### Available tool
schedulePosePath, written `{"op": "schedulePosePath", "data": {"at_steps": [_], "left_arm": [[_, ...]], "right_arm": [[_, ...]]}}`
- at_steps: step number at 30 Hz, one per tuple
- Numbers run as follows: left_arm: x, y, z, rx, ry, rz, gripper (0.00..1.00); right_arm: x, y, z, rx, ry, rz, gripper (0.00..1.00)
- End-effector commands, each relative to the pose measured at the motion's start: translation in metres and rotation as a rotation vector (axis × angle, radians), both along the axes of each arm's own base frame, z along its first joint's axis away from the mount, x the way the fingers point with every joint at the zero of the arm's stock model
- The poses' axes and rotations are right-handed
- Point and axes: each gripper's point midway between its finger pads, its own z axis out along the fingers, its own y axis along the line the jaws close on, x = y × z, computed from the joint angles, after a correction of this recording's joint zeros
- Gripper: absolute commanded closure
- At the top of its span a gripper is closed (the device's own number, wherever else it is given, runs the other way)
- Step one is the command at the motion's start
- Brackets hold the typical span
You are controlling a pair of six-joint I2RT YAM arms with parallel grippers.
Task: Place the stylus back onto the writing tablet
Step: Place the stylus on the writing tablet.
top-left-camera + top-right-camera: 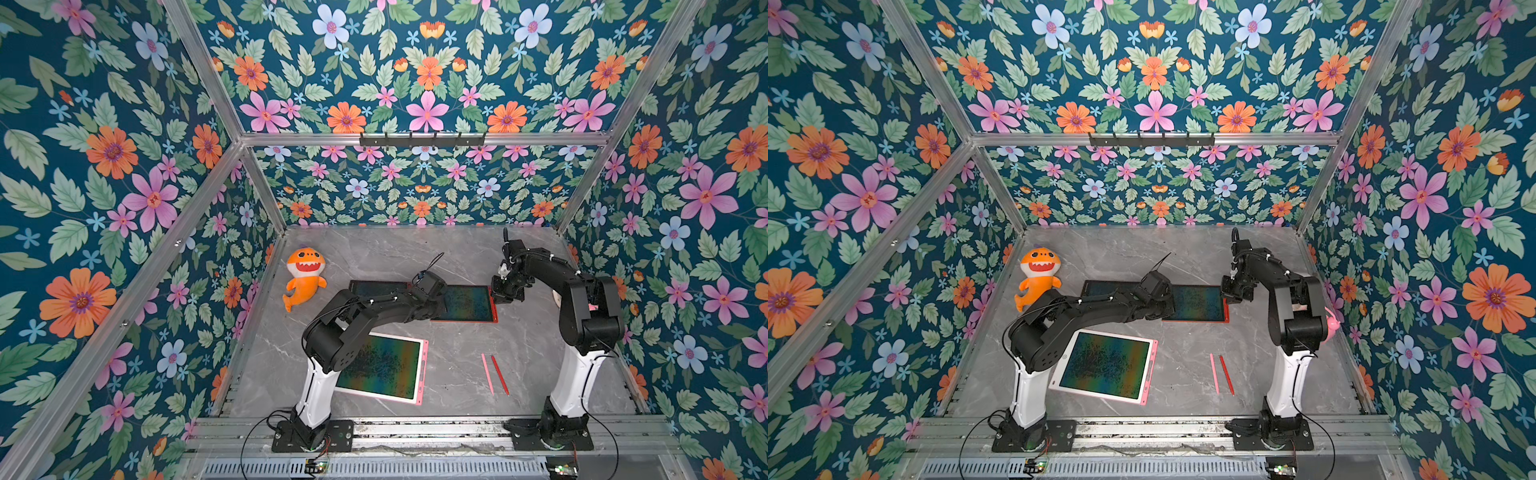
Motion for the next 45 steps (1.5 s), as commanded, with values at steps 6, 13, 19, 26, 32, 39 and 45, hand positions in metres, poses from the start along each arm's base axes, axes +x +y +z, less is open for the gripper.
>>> {"op": "schedulePosePath", "data": {"at_steps": [6,13,19,26,32,39,45], "left_arm": [[-0.019,0.022,-0.028,0.109,0.098,0.005,1.00],[-0.020,0.024,-0.029,0.113,0.098,0.007,1.00],[-0.020,0.023,-0.030,0.110,0.100,0.006,1.00],[-0.021,0.022,-0.029,0.108,0.099,0.004,1.00],[-0.021,0.023,-0.029,0.109,0.100,0.001,1.00],[-0.020,0.022,-0.029,0.108,0.100,-0.002,1.00],[-0.021,0.022,-0.029,0.114,0.102,-0.004,1.00]], "right_arm": [[-0.007,0.007,-0.011,-0.021,0.021,0.019,0.95],[-0.015,0.002,-0.029,-0.073,0.075,0.010,0.96],[-0.012,0.008,-0.026,-0.037,0.052,0.008,0.96],[-0.015,0.005,0.001,-0.039,-0.020,-0.001,0.94],[-0.031,0.002,0.003,-0.048,-0.003,0.005,0.92],[-0.038,0.004,-0.008,-0.036,0.029,0.011,0.92],[-0.040,0.002,-0.017,-0.049,0.055,0.015,0.92]]}}
